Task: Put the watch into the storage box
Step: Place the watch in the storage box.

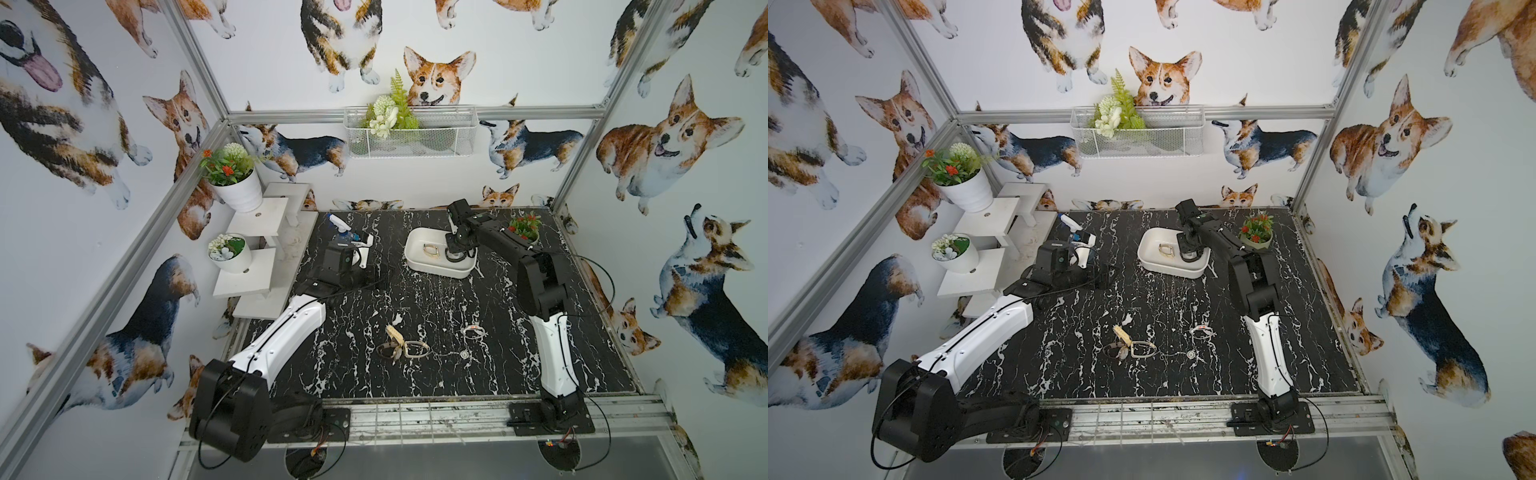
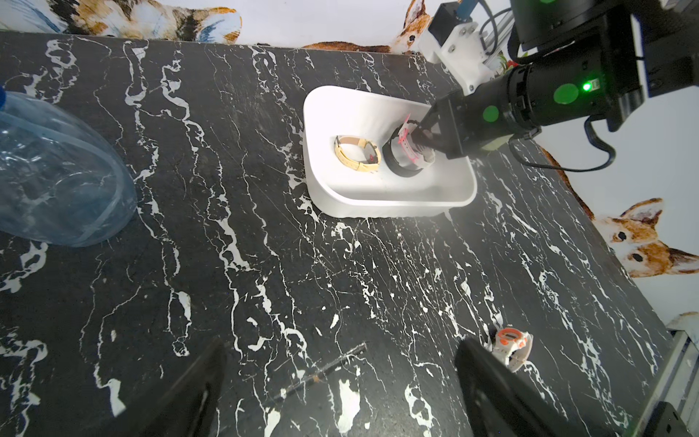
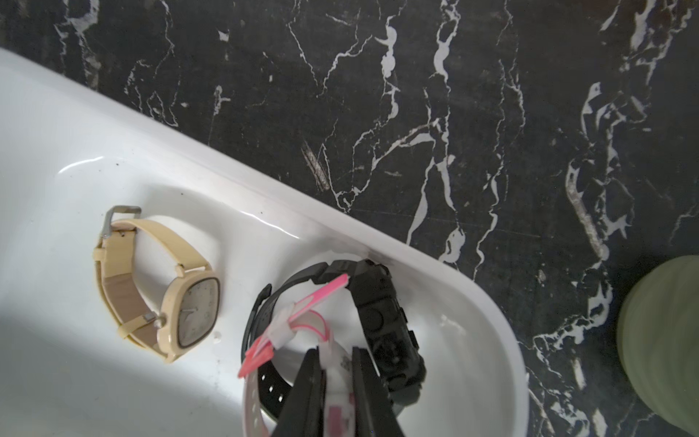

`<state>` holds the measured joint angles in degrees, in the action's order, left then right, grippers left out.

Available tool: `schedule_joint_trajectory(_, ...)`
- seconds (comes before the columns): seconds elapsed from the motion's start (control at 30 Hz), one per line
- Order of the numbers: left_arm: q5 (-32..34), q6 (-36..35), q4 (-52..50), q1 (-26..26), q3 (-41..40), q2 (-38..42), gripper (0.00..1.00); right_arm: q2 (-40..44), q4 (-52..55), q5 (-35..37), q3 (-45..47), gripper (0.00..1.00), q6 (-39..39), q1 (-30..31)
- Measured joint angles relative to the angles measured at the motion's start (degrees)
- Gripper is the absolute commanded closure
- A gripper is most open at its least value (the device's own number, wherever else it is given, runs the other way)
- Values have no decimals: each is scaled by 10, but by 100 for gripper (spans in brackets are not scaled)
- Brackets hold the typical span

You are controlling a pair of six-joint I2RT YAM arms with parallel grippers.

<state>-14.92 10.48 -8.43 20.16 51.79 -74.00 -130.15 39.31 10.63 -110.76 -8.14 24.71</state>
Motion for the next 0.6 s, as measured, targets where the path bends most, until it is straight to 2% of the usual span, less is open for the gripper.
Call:
schedule_joint_trajectory(0.33,0,-2,0,0,0,0,0,6,1,-2,2,68,5,0)
schedule_joint_trajectory(0.53,5,-1,-3,1,2,4,0,36,-1,-2,5,65,6,1)
schedule_joint_trajectory(0.6,14,1,-5,1,5,9,0,54,-2,-4,14,60,7,5)
